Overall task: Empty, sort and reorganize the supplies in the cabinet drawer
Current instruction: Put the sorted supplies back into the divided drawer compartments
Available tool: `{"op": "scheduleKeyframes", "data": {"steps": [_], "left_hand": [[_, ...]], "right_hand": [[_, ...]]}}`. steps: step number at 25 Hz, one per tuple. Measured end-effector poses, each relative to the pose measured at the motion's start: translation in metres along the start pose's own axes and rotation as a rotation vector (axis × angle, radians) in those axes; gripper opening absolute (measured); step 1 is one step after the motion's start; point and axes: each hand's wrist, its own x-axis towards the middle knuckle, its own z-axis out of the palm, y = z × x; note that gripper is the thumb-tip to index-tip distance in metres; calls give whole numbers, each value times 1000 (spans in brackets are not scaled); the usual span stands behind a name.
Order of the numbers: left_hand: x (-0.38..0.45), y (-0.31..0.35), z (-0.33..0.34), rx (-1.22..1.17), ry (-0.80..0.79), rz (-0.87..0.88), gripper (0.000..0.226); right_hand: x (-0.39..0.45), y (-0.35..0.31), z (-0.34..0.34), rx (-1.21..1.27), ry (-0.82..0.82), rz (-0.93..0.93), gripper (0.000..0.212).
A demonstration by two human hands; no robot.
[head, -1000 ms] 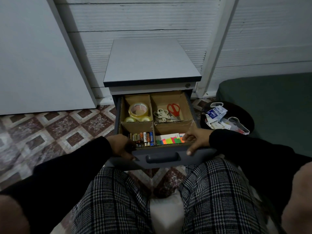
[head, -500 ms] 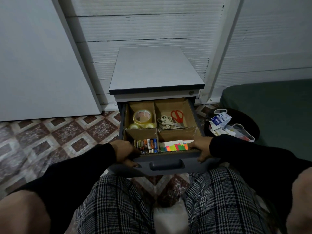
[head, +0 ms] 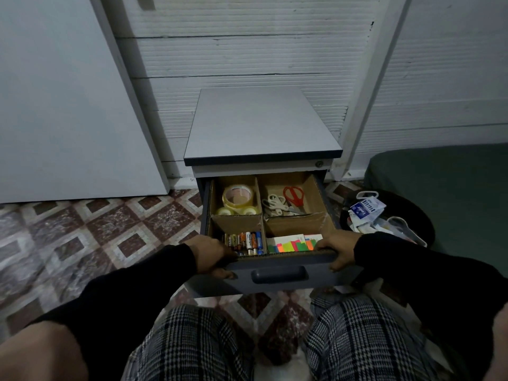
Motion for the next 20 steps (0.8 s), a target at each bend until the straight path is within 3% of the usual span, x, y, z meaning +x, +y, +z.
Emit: {"op": "scheduleKeyframes", "data": {"steps": [4,6,7,9,11,13,17,20], "left_hand": [[8,-14,5,63,114,-124,60],[16,-23,17,93,374,-212,83],[19,-26,27,69,477,-335,89],[25,-32,42,-183,693,-619,90],[37,-33,44,-619,763,-915,132],[50,-32,37,-986,798,-1110,154],[88,-45,33,-1447,943,-1199,151],[114,-65,34,-1593,928,-1167,146]], "right_hand": [[10,14,-8,-34,133,49,50],[16,22,-8,-114,292,95,54],[19,25,-6,-109,383,139,60],[26,31,0,34,568,290,85],[39,38,3,244,727,477,113],[56,44,6,463,790,647,126],[91,56,-5,870,892,708,137],[114,69,-20,1043,983,720,141]]}}
